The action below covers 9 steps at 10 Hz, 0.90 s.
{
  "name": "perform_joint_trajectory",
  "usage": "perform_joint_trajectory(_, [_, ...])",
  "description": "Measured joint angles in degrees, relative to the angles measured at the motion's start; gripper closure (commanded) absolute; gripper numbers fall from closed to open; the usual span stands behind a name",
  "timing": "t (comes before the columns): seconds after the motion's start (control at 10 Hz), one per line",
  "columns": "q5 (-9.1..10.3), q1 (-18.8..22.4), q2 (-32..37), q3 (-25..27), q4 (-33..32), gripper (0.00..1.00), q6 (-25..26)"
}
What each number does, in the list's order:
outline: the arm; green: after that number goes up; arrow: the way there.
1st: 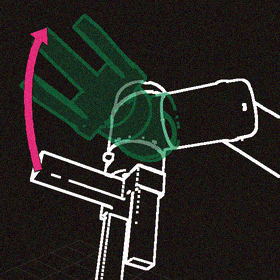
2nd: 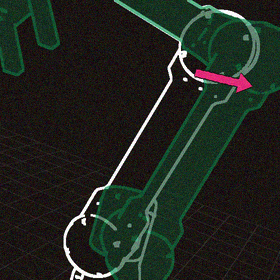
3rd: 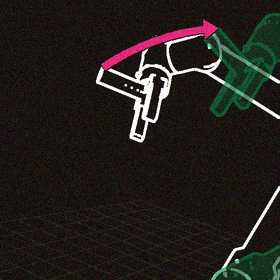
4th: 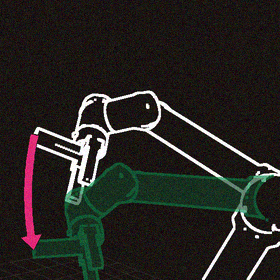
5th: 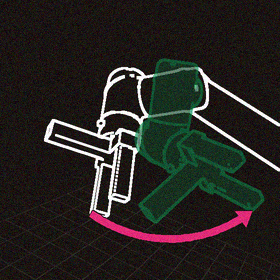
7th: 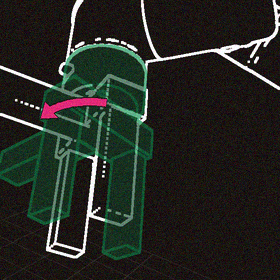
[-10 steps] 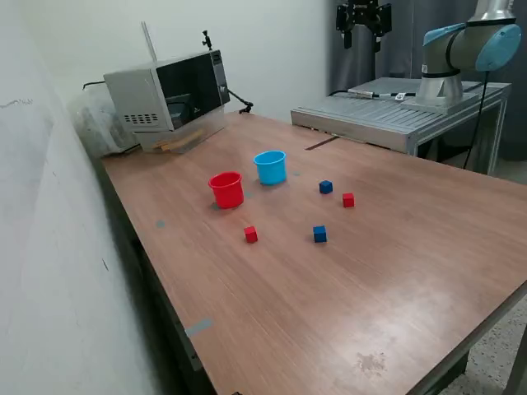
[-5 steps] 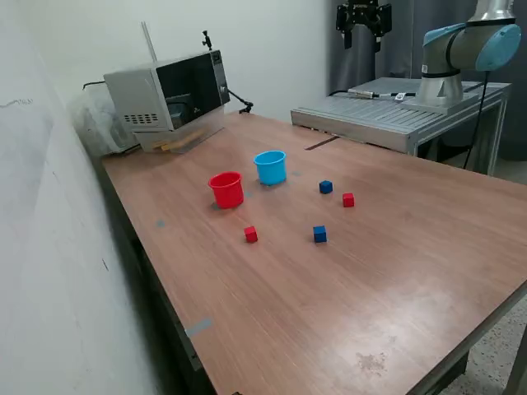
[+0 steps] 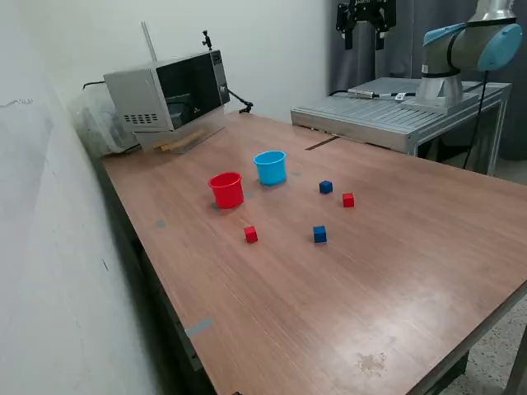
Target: Place red objects in the red bin, and blue objects in the blue bin.
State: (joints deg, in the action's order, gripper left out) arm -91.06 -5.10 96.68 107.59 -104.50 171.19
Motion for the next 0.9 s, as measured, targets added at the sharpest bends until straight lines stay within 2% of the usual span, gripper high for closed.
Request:
perform_joint_trajectory(0.1, [1.95,0.3,-1.5,0.0,-3.2,0.00,0.9])
perform_joint_trajectory(0.3, [4.23,0.5,-6.8,0.5,-10.5,0.00,3.2])
perform_joint_trajectory(0.6, [5.43,0.2,-16.7,2.3,-21.8,0.00,4.8])
perform_joint_trajectory(0.9, [5.51,-0.5,-24.2,2.1,-28.0,0.00,5.2])
